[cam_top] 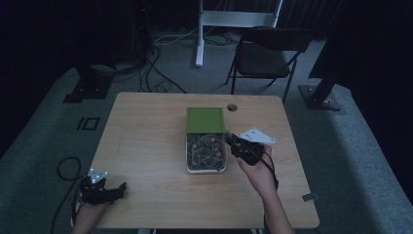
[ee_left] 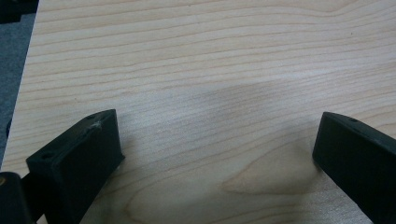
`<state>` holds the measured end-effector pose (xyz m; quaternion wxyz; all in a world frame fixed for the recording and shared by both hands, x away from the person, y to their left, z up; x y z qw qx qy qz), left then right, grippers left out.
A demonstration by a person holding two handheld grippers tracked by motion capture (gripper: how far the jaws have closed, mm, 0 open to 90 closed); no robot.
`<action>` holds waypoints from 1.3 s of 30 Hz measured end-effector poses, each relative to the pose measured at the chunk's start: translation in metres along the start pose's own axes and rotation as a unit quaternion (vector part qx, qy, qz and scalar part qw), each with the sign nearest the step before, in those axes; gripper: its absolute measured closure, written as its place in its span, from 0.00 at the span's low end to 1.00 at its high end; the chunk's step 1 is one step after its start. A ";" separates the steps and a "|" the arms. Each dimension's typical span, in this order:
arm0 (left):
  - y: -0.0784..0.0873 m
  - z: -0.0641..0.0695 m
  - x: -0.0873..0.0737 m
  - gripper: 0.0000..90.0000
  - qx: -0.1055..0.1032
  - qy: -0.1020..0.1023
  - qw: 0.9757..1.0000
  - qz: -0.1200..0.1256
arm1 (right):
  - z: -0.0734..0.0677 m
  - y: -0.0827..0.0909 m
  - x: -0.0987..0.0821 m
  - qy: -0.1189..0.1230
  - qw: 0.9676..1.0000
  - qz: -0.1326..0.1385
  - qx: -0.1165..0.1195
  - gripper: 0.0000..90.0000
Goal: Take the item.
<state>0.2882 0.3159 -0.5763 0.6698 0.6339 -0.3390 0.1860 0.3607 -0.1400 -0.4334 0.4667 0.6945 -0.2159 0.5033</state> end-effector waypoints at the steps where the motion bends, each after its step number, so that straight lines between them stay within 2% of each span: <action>1: 0.000 0.000 0.000 0.02 0.000 0.000 1.000 0.000 | 0.002 0.001 0.000 -0.001 1.000 0.001 -0.002 0.87; 10: 0.000 0.000 0.000 0.02 0.000 0.000 1.000 0.000 | 0.024 0.011 0.000 -0.011 1.000 0.005 -0.021 0.87; 28: 0.000 0.000 0.000 0.02 0.000 0.000 1.000 0.000 | 0.051 0.024 -0.003 -0.027 0.998 0.010 -0.047 0.87; 39: 0.000 0.000 0.000 0.02 0.000 0.001 1.000 0.000 | 0.075 0.035 -0.005 -0.043 0.996 0.022 -0.072 0.87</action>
Point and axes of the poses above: each handheld gripper's, and its own axes: y roughly backward along the jaws, x roughly out of its top, z roughly to its right, the point moved 4 cm from there along -y, roughly forward along the jaws, and after that the axes turned 2 degrees about -y, right-handed, at the moved point
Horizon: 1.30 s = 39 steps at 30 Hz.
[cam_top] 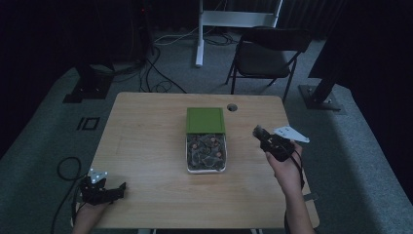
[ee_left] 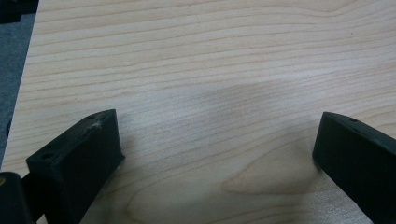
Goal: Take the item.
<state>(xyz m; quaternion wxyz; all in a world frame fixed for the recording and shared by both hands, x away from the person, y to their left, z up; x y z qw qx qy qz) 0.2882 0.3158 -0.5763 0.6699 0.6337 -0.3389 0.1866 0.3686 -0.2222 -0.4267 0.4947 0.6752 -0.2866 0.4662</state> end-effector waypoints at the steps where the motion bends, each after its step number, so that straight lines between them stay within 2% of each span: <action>1: 0.000 0.000 0.000 0.02 0.000 0.000 1.000 0.000 | 0.003 0.000 0.000 -0.001 1.000 0.000 -0.003 0.87; 16: 0.000 0.000 0.000 0.02 0.000 0.000 1.000 0.000 | 0.039 0.004 0.000 -0.023 0.999 0.002 -0.034 0.87; 29: 0.000 0.000 0.000 0.02 0.000 0.000 1.000 0.000 | 0.057 -0.004 -0.009 -0.039 0.998 -0.007 -0.052 0.87; 39: 0.000 0.000 0.000 0.02 0.000 0.000 1.000 0.000 | 0.064 -0.010 -0.013 -0.040 0.997 -0.012 -0.061 0.87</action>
Point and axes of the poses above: each handheld gripper's, and its own axes: y roughly backward along the jaws, x roughly out of its top, z roughly to its right, the point moved 4 cm from there along -y, roughly forward along the jaws, and after that the axes turned 2 degrees about -y, right-handed, at the moved point
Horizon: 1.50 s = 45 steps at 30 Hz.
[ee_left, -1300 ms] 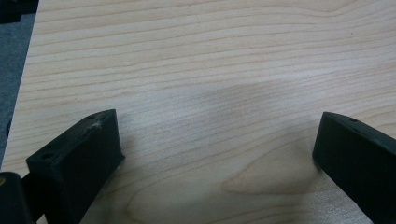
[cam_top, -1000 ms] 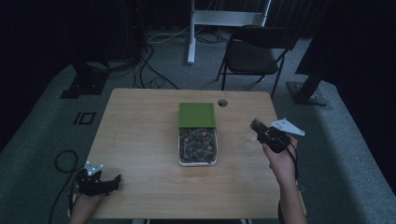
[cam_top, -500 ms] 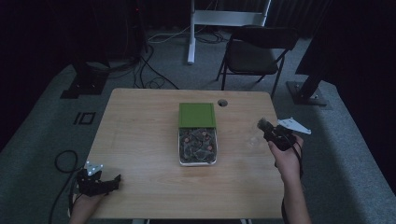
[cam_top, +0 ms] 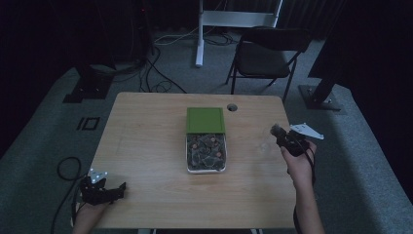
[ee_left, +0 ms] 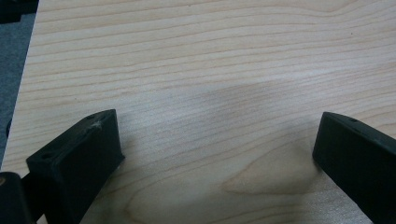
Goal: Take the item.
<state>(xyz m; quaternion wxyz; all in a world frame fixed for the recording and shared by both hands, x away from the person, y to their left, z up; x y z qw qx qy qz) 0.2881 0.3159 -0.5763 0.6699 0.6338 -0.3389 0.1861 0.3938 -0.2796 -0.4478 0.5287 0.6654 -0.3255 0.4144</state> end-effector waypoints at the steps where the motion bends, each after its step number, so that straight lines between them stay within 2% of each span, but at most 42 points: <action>1: 0.000 0.000 0.000 0.02 0.000 0.000 1.000 0.000 | 0.001 -0.001 0.000 -0.001 1.000 -0.001 0.000 0.87; 12: 0.000 0.000 0.000 0.02 0.000 0.000 1.000 0.000 | 0.008 -0.019 -0.015 -0.016 1.000 -0.022 -0.009 0.87; 28: 0.000 0.000 0.000 0.02 0.000 0.000 1.000 0.000 | 0.014 -0.038 -0.024 -0.031 0.998 -0.045 -0.016 0.87; 37: 0.000 0.000 0.000 0.02 0.000 0.000 1.000 0.000 | 0.014 -0.044 -0.028 -0.033 0.998 -0.059 -0.019 0.86; 45: 0.000 0.000 0.000 0.02 0.000 0.000 1.000 0.000 | 0.012 -0.044 -0.027 -0.037 0.997 -0.063 -0.007 0.79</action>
Point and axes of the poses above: each handheld gripper's, and its own axes: y roughly backward along the jaws, x roughly out of its top, z roughly to its right, the point moved 4 cm from there along -y, roughly forward along the jaws, and after that the axes turned 2 degrees about -y, right-handed, at the moved point
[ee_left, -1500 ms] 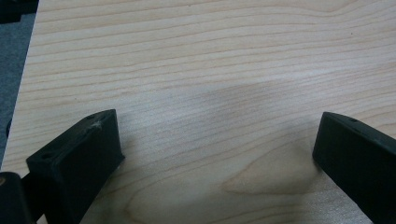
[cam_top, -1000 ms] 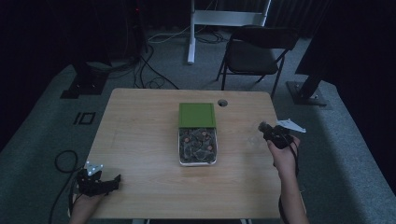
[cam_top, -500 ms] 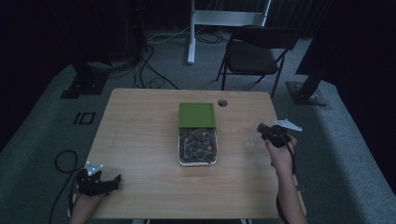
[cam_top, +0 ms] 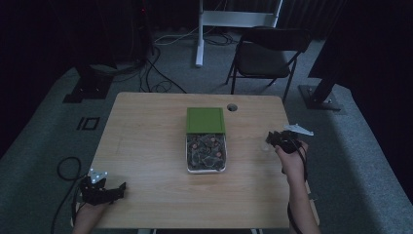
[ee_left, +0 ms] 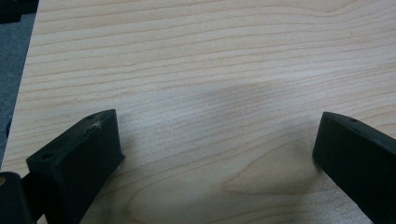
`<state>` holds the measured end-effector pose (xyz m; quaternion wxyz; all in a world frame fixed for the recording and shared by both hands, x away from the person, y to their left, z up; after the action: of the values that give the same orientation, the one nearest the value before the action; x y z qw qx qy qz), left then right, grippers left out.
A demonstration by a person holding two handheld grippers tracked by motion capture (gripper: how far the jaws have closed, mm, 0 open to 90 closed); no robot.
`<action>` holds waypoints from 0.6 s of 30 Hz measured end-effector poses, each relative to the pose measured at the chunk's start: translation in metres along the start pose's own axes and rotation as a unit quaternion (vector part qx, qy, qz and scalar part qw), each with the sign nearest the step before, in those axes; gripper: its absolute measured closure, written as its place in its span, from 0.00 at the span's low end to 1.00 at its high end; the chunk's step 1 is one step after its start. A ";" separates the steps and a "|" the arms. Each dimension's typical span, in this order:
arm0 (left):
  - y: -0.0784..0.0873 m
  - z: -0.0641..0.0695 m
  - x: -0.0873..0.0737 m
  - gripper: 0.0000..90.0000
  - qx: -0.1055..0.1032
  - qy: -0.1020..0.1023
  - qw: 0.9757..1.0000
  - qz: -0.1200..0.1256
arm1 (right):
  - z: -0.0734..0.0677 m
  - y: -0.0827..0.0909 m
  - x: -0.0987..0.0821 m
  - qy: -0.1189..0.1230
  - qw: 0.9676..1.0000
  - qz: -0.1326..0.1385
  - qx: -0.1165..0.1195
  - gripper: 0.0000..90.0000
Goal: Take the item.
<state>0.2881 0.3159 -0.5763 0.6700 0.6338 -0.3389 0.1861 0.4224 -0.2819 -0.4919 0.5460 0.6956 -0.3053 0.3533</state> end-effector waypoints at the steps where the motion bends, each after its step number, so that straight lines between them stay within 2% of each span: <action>1: 0.000 0.000 0.000 0.02 0.000 0.000 1.000 0.000 | -0.001 0.001 0.001 0.000 1.000 0.002 0.001 0.78; 5: 0.000 0.000 0.000 0.02 0.000 0.000 1.000 0.000 | 0.000 0.004 0.004 -0.003 1.000 0.003 0.001 0.70; 11: 0.000 0.000 0.000 0.02 0.000 0.000 1.000 0.000 | -0.001 0.008 0.004 0.007 1.000 0.002 0.006 0.69; 18: 0.000 0.000 0.000 0.02 0.000 0.000 1.000 0.000 | -0.004 0.014 0.005 0.007 1.000 0.008 0.014 0.68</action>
<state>0.2881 0.3159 -0.5763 0.6699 0.6338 -0.3389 0.1862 0.4133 -0.2814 -0.4797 0.5356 0.6980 -0.3024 0.3667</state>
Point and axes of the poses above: each handheld gripper's, and its own axes: y roughly backward along the jaws, x roughly out of its top, z roughly to its right, the point moved 4 cm from there along -y, roughly forward along the jaws, and after that the axes turned 2 degrees about -y, right-handed, at the moved point
